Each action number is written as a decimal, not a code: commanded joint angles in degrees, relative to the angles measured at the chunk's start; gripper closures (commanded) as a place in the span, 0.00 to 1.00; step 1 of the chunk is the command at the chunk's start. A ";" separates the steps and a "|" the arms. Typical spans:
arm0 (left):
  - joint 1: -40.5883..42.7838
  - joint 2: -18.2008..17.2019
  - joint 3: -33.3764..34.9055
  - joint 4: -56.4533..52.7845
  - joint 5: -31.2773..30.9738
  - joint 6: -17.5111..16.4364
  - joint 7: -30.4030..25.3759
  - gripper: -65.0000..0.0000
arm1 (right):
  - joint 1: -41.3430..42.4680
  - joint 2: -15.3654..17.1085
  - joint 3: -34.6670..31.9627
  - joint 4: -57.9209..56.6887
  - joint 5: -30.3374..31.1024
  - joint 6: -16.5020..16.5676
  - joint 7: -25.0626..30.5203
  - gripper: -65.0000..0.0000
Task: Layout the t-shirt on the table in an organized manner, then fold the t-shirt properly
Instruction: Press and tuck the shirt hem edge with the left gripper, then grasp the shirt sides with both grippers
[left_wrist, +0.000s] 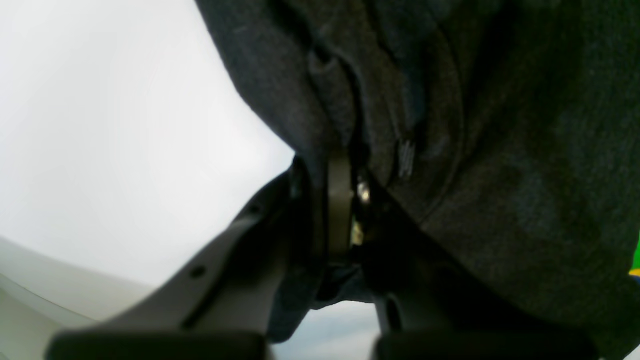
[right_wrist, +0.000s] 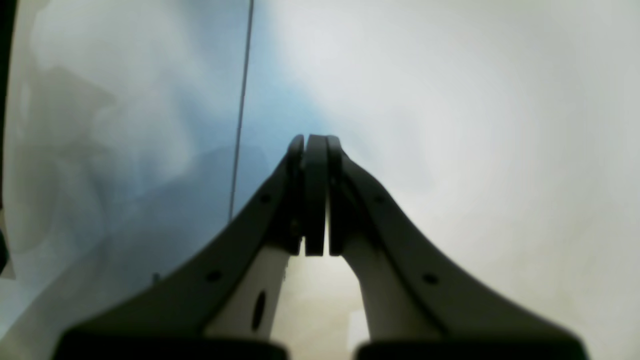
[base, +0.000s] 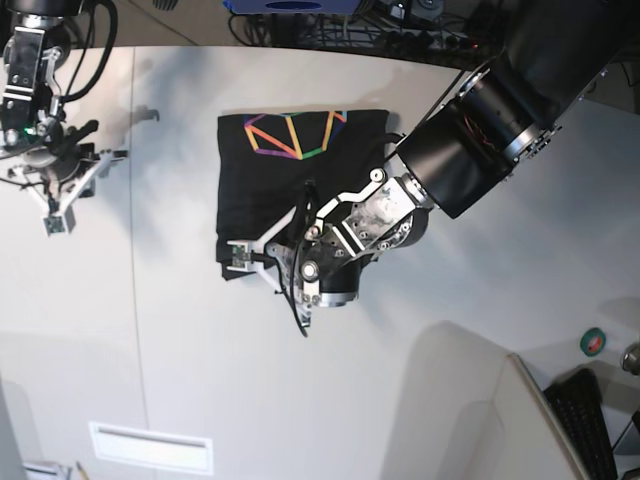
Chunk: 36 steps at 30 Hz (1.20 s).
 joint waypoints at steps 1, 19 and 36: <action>-2.35 0.52 -0.45 0.65 0.02 0.36 -0.29 1.00 | 0.49 0.67 0.07 0.89 0.46 0.04 0.99 1.00; 4.41 -1.33 -17.85 17.26 -0.07 0.36 6.39 0.84 | -5.93 -2.58 -7.31 14.07 0.20 3.91 0.99 1.00; 41.43 -8.27 -64.62 34.67 -0.77 0.36 5.07 1.00 | 11.13 -2.84 -15.66 3.08 0.37 3.91 0.55 0.94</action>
